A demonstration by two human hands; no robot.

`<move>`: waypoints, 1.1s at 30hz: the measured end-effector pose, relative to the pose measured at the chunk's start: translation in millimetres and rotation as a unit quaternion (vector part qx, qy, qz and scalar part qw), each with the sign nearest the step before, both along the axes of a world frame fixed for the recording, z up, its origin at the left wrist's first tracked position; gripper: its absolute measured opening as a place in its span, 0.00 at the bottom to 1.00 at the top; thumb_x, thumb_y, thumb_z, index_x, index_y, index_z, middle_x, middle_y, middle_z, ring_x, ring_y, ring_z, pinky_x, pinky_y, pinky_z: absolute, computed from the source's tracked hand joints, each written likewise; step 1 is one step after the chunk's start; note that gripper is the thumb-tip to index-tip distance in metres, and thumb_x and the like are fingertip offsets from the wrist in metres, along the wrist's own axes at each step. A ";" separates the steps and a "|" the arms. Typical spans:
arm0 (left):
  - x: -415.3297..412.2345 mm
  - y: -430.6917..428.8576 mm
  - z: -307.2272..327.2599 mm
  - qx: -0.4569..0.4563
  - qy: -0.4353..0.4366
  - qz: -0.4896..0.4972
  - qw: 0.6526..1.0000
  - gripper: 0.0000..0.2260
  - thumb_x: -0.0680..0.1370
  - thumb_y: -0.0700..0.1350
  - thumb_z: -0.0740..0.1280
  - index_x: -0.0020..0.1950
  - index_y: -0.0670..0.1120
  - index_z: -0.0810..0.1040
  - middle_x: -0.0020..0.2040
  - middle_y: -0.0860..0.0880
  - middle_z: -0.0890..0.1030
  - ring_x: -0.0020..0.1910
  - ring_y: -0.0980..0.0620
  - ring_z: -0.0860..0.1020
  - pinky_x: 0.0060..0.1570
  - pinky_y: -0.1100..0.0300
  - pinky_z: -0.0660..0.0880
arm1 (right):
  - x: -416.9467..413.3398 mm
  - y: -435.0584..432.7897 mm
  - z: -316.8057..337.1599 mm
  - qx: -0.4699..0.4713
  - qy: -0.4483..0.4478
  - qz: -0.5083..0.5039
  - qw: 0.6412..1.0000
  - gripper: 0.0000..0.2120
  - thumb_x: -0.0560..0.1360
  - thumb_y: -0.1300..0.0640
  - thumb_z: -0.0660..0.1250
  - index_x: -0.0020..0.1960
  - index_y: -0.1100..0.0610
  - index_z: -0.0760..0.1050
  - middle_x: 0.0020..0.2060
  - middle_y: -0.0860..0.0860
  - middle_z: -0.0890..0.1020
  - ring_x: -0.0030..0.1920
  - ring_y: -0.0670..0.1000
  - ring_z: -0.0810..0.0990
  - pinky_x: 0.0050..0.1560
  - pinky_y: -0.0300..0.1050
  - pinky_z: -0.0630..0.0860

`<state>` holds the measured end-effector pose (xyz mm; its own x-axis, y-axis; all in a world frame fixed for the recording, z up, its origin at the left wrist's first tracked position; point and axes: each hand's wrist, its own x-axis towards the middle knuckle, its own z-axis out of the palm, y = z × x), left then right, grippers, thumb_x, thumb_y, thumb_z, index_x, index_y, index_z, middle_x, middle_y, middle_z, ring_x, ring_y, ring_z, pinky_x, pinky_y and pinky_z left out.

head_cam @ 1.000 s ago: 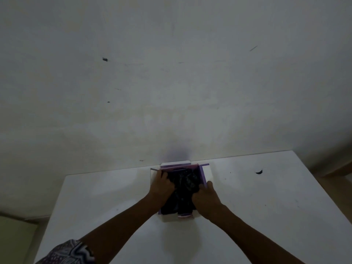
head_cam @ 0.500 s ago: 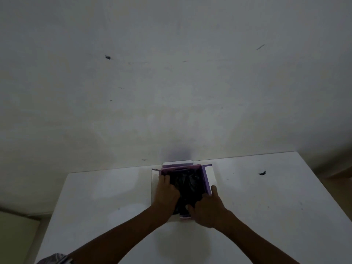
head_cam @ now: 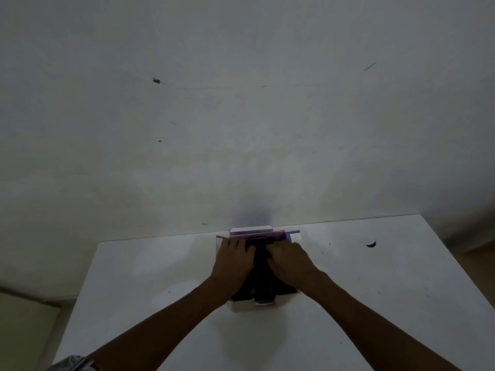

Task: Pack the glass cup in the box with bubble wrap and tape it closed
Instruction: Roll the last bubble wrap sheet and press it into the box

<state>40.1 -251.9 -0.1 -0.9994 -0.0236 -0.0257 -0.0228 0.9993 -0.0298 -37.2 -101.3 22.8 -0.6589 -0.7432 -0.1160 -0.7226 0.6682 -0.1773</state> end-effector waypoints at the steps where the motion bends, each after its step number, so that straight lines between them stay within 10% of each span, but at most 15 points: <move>1: 0.9 1.6 -2.8 0.017 -0.010 0.014 1.000 0.13 0.71 0.53 0.72 0.47 0.46 0.81 0.45 0.45 0.83 0.44 0.44 0.80 0.45 0.53 0.76 | -4.0 -4.0 -6.6 0.029 0.006 0.008 1.000 0.19 0.76 0.48 0.61 0.61 0.57 0.72 0.59 0.55 0.78 0.62 0.58 0.72 0.65 0.56 0.64; 7: 0.1 8.5 -21.1 0.168 -0.072 0.124 0.975 0.30 0.76 0.61 0.54 0.73 0.46 0.61 0.72 0.40 0.65 0.70 0.40 0.64 0.69 0.38 0.59 | -25.8 -8.3 -42.0 0.128 -0.025 -0.012 0.991 0.32 0.73 0.39 0.63 0.72 0.50 0.60 0.72 0.53 0.65 0.73 0.60 0.53 0.72 0.58 0.42; 9: -5.2 4.4 -26.6 0.074 -0.125 0.067 0.987 0.34 0.76 0.62 0.54 0.77 0.48 0.52 0.77 0.44 0.57 0.76 0.41 0.50 0.68 0.30 0.40 | -31.4 -8.7 -51.9 0.136 -0.040 -0.009 0.990 0.26 0.74 0.42 0.61 0.70 0.50 0.65 0.70 0.53 0.67 0.72 0.60 0.55 0.70 0.56 0.48; 14: -14.7 -8.2 -31.3 0.030 -0.140 0.011 0.990 0.37 0.75 0.64 0.59 0.75 0.41 0.56 0.75 0.42 0.62 0.76 0.39 0.52 0.52 0.29 0.20 | -30.2 -11.1 -75.7 -0.031 -0.171 -0.150 0.973 0.21 0.70 0.48 0.66 0.62 0.49 0.71 0.60 0.48 0.75 0.60 0.48 0.68 0.57 0.24 0.54; 17: -14.5 -10.3 -30.2 0.005 -0.157 0.004 0.988 0.44 0.71 0.69 0.62 0.75 0.40 0.54 0.73 0.42 0.65 0.75 0.38 0.56 0.52 0.24 0.25 | -29.7 -18.5 -66.5 -0.090 -0.191 -0.193 0.958 0.14 0.75 0.57 0.63 0.59 0.58 0.72 0.49 0.52 0.80 0.54 0.53 0.77 0.56 0.30 0.68; 20: -6.4 -18.1 -37.1 0.047 -0.138 -0.009 0.989 0.48 0.66 0.76 0.59 0.75 0.44 0.58 0.69 0.44 0.72 0.71 0.39 0.65 0.53 0.24 0.24 | -21.6 -21.1 -53.9 -0.058 0.023 -0.089 0.994 0.15 0.74 0.54 0.67 0.58 0.57 0.73 0.50 0.56 0.81 0.50 0.58 0.79 0.57 0.54 0.73; 27: -7.0 -20.6 -42.3 0.029 -0.108 -0.037 0.993 0.38 0.64 0.73 0.64 0.63 0.48 0.75 0.52 0.47 0.84 0.56 0.41 0.79 0.55 0.18 0.40 | -11.6 -4.8 -62.2 0.010 0.051 0.012 0.999 0.11 0.67 0.49 0.71 0.49 0.49 0.79 0.44 0.49 0.84 0.49 0.56 0.80 0.57 0.59 0.68; 29: -10.1 -21.5 -42.2 0.027 -0.133 -0.019 0.991 0.37 0.62 0.74 0.64 0.60 0.49 0.77 0.49 0.47 0.84 0.54 0.41 0.80 0.50 0.15 0.47 | -18.7 -8.2 -63.8 -0.110 -0.071 -0.072 0.989 0.12 0.68 0.50 0.70 0.51 0.48 0.77 0.47 0.50 0.83 0.52 0.54 0.79 0.61 0.59 0.69; 33: -11.4 -17.4 -35.5 -0.013 -0.149 -0.025 0.988 0.36 0.68 0.70 0.63 0.66 0.47 0.73 0.59 0.44 0.80 0.63 0.38 0.74 0.50 0.15 0.47 | -17.5 -20.7 -65.3 -0.296 -0.365 -0.281 0.837 0.18 0.72 0.53 0.68 0.60 0.46 0.66 0.55 0.51 0.77 0.53 0.45 0.75 0.58 0.29 0.68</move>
<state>28.7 -269.3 -35.5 -0.9476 0.0222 -0.3188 0.0411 0.9978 -0.0528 -54.7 -122.0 -42.5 -0.8376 -0.4100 -0.3609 0.1211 0.5048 -0.8547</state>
